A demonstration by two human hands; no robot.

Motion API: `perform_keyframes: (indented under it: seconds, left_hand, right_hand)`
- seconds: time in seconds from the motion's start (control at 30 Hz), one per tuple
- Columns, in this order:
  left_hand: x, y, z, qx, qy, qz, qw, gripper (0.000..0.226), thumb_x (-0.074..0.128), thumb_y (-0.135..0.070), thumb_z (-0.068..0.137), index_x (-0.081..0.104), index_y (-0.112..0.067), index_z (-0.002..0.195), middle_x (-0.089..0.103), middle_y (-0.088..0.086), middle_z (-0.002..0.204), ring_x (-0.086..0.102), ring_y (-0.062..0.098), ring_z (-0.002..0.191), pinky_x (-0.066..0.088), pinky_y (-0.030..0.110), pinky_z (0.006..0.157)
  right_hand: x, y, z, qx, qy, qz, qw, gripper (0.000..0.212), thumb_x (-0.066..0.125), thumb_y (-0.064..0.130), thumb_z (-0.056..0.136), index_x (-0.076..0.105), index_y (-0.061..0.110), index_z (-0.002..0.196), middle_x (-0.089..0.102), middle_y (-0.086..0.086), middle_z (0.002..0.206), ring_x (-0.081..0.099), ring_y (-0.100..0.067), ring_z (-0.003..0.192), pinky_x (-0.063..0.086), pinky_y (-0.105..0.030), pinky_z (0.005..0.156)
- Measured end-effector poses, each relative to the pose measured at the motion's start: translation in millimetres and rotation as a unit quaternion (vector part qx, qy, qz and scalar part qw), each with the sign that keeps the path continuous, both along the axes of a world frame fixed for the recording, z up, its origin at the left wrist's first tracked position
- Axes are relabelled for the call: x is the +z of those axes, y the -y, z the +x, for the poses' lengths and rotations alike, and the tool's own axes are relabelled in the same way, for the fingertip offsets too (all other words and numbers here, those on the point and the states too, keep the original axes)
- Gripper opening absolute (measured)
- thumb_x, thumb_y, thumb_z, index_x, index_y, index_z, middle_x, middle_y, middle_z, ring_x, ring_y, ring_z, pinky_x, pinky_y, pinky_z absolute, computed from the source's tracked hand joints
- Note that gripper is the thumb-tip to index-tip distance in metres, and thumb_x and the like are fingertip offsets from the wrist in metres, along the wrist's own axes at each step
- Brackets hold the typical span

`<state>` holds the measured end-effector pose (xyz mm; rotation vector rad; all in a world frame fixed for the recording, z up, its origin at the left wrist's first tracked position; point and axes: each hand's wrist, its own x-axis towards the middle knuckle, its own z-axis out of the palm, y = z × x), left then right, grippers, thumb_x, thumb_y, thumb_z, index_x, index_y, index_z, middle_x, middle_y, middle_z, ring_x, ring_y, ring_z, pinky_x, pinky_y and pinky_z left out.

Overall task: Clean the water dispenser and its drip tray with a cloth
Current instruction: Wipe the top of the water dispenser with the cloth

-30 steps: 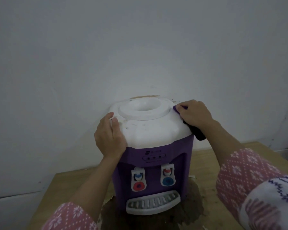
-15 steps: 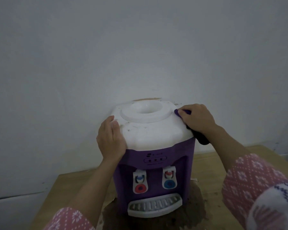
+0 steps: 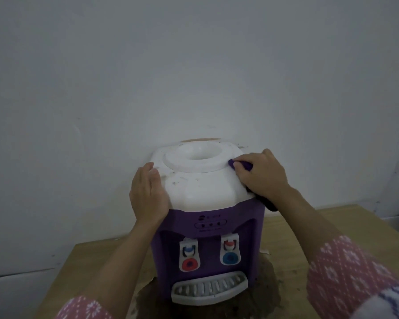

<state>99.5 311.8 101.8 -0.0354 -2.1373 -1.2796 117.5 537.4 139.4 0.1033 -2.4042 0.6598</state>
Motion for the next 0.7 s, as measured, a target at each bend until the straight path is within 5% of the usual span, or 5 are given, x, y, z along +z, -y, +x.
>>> perform_keyframes:
  seconds: [0.2, 0.37, 0.5, 0.63, 0.7]
  left_hand:
    - [1.8, 8.2, -4.0, -0.041, 0.040, -0.006, 0.998, 0.043, 0.019, -0.024, 0.100, 0.042, -0.006, 0.131, 0.044, 0.015, 0.136, 0.034, 0.032, 0.130, 0.028, 0.052, 0.107]
    - [1.9, 14.8, -1.3, -0.118, 0.049, 0.069, 0.989, 0.050, 0.018, -0.047, 0.092, 0.043, -0.021, 0.126, 0.042, 0.005, 0.140, 0.031, 0.028, 0.135, 0.026, 0.052, 0.110]
    - [8.2, 17.7, -3.4, -0.168, 0.108, 0.134, 0.971, 0.064, 0.023, -0.058, 0.080, 0.045, -0.020, 0.126, 0.043, 0.010, 0.141, 0.034, 0.031, 0.134, 0.027, 0.058, 0.108]
    - [12.0, 18.7, -2.7, -0.188, 0.120, 0.119, 0.967, 0.068, 0.024, -0.055, 0.082, 0.042, -0.005, 0.124, 0.039, 0.023, 0.140, 0.032, 0.041, 0.133, 0.026, 0.065, 0.105]
    - [12.5, 20.2, -1.6, -0.194, 0.131, 0.123, 0.964, 0.070, 0.024, -0.059, 0.080, 0.042, -0.011, 0.129, 0.037, 0.018, 0.143, 0.030, 0.036, 0.135, 0.025, 0.062, 0.108]
  right_hand:
    - [20.4, -9.5, -27.3, -0.064, 0.154, 0.010, 0.986, 0.032, 0.039, 0.031, 0.093, 0.063, 0.015, 0.108, 0.055, -0.012, 0.112, 0.047, -0.033, 0.107, 0.044, -0.040, 0.089]
    - [6.7, 30.5, 9.7, -0.109, 0.038, 0.101, 0.988, 0.033, 0.038, 0.026, 0.091, 0.062, 0.005, 0.097, 0.055, -0.008, 0.101, 0.044, -0.025, 0.096, 0.035, -0.031, 0.067]
    - [0.0, 80.8, 29.3, 0.047, -0.041, 0.120, 0.991, 0.027, 0.046, 0.029, 0.089, 0.068, 0.014, 0.095, 0.060, 0.001, 0.094, 0.044, -0.019, 0.091, 0.037, -0.028, 0.062]
    - [6.4, 86.5, 23.8, 0.119, -0.021, 0.143, 0.982, 0.025, 0.048, 0.032, 0.090, 0.069, 0.025, 0.102, 0.060, 0.007, 0.098, 0.044, -0.017, 0.092, 0.042, -0.030, 0.064]
    - [6.8, 72.3, 19.7, 0.102, -0.006, 0.105, 0.989, 0.023, 0.051, 0.033, 0.087, 0.070, 0.027, 0.100, 0.061, 0.006, 0.095, 0.044, -0.016, 0.089, 0.040, -0.029, 0.065]
